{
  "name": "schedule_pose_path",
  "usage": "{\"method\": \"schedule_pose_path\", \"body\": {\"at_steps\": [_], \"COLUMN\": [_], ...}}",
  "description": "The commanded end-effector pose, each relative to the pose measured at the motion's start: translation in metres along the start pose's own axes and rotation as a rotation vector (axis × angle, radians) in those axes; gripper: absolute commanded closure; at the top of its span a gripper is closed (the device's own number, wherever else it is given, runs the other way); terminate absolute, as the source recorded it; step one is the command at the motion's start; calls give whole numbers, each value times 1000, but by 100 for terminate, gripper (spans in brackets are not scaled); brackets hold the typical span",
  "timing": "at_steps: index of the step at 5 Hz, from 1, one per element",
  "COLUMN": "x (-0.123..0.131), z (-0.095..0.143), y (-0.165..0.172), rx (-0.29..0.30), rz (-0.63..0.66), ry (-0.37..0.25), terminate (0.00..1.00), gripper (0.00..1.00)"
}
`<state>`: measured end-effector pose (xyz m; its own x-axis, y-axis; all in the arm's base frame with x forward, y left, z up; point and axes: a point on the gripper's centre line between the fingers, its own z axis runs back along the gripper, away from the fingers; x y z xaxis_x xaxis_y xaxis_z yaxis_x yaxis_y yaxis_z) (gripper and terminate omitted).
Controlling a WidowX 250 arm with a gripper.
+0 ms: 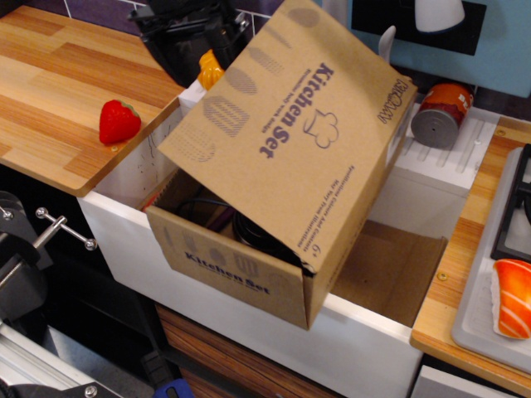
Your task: Open brown1fbox flap
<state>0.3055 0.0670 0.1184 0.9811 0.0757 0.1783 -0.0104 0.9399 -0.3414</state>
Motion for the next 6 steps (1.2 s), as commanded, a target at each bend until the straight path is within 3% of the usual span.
{"method": "schedule_pose_path", "body": {"at_steps": [1,2,3,5,6], "x": [-3,11,-5,-15,-17], "z": [23,37,29,24,16], "y": [-40,-65,-95,-148,-160], "rx": [30,102,200,462,528], "rz": [-22,-14,-8,-30,-46], "ry": [-43,-47,-77,-122,-143], "terminate": [0,0,0,0,0], "gripper": [0,0,0,0,0]}}
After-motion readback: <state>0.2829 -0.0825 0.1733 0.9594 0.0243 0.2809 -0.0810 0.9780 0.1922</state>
